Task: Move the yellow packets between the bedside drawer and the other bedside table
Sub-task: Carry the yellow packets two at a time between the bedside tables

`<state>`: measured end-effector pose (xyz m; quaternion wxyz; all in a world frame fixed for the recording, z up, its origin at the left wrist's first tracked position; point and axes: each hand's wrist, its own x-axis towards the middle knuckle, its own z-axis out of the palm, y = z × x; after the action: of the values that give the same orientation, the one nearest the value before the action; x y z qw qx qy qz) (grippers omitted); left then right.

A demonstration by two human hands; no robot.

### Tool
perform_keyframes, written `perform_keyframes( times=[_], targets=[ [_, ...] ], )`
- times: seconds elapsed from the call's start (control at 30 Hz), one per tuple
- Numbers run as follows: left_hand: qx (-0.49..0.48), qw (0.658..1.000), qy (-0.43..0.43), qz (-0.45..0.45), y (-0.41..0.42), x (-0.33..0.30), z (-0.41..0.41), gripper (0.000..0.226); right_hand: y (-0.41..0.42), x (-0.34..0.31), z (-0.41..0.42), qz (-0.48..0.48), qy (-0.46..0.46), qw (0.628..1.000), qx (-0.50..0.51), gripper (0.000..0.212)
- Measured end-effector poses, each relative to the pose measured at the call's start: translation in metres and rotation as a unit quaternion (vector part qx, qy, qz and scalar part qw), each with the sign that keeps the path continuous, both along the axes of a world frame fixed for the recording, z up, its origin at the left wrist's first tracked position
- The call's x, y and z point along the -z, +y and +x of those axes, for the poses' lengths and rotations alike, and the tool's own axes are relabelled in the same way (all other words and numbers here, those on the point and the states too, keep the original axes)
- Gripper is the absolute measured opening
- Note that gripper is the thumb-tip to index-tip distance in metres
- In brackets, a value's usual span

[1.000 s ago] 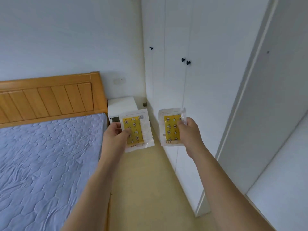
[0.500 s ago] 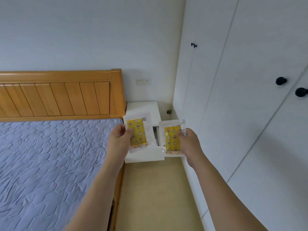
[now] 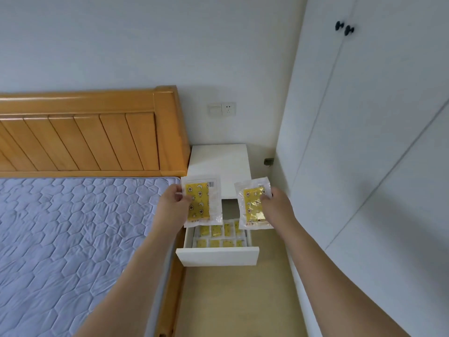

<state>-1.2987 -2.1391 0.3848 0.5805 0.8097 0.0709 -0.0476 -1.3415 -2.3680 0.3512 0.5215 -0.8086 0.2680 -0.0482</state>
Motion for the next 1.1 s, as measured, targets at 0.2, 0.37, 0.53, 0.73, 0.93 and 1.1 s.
perform_keyframes(
  times=[0.2,0.37,0.53,0.73,0.93,1.1],
  targets=[
    [0.011,0.994,0.105,0.037,-0.026,0.118,0.126,0.009,-0.018,0.1,0.12,-0.041,0.087,0.993,-0.066,0.027],
    [0.048,0.975,0.198,0.091,-0.038,0.28,0.201,0.01,-0.015,0.244,0.189,-0.136,0.165,0.969,-0.126,0.043],
    [0.086,0.949,0.274,0.126,-0.052,0.442,0.243,0.022,-0.009,0.393,0.229,-0.156,0.222,0.944,-0.189,0.07],
    [0.132,0.901,0.381,0.159,-0.07,0.566,0.256,0.047,-0.018,0.507,0.251,-0.163,0.315,0.911,-0.211,0.07],
    [0.189,0.879,0.388,0.203,-0.091,0.615,0.243,0.03,-0.012,0.547,0.244,-0.212,0.399,0.851,-0.266,0.052],
    [0.223,0.862,0.332,0.311,-0.093,0.588,0.239,0.023,-0.004,0.514,0.242,-0.254,0.401,0.838,-0.268,0.053]
  ],
)
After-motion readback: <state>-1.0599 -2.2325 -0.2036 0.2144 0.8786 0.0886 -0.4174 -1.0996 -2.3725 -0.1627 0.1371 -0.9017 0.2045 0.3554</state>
